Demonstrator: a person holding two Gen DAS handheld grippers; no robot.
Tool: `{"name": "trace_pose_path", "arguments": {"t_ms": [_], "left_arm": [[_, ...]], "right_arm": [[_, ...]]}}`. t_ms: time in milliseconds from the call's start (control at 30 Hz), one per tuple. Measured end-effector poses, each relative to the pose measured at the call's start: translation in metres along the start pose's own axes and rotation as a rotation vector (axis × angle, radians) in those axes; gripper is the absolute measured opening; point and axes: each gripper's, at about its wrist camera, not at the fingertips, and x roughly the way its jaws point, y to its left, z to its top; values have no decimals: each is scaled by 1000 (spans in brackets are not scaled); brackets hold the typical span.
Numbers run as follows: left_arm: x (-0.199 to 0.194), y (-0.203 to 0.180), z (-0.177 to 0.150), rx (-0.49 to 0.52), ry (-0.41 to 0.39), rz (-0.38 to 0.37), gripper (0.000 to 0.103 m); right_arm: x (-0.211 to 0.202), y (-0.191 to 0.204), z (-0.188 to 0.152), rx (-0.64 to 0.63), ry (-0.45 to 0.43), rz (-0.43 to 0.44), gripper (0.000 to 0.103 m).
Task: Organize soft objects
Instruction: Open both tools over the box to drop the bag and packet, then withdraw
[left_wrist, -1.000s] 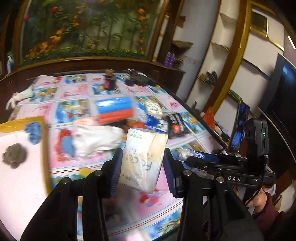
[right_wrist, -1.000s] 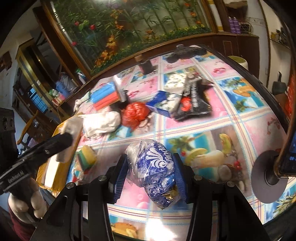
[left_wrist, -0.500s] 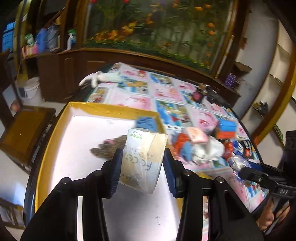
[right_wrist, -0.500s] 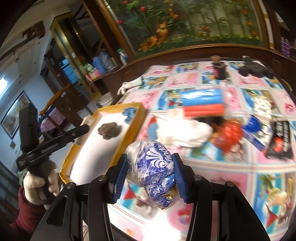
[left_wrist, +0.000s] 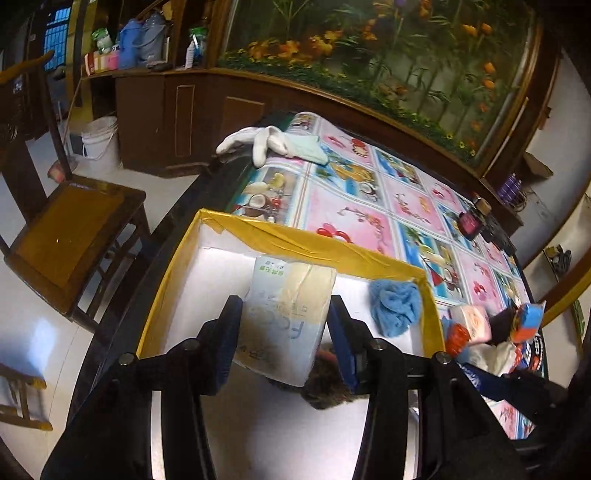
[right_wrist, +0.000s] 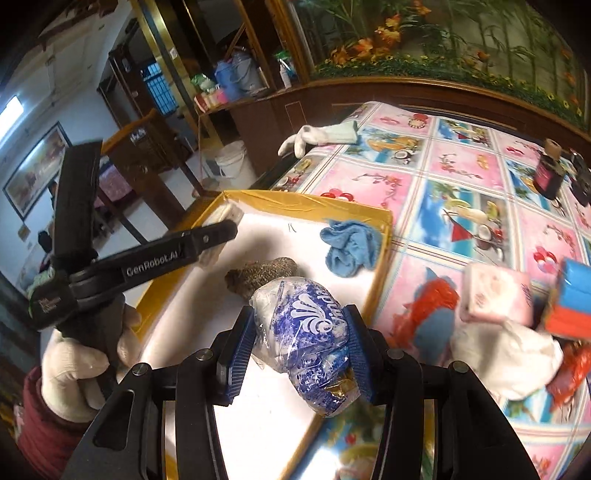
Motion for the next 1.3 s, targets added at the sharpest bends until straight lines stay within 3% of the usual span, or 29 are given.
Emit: {"name": "trace_pose_path", "arguments": {"t_ms": [133,300,433,667,1033,1167,1300], "left_arm": [[5,11,-4,-69,36,-48,50],[-14,9,-12,-93,28,-67,51],[-42,-4,-22,-85,-19,-87,51],[-89,-50,-49,-29,-72,-163,61],[-104,-137,-112,69,17,-294,64],[-103,-151,-130,91,46,-298,64],[-92,-155,-144,87,91,-256,64]], "right_arm": [[30,16,8,-19,13,-47,51],[25,23,5,-26,-22,-66,74],[-8,11,-8,-25,-83,-86,76],[-62,-24,-52,41,-129,-92,78],[-132,-98,-124,159,-155,-175,79],[-148,-129,-142,208,-153,-225,79],[-158,-157,-162,251,-148,-274,79]]}}
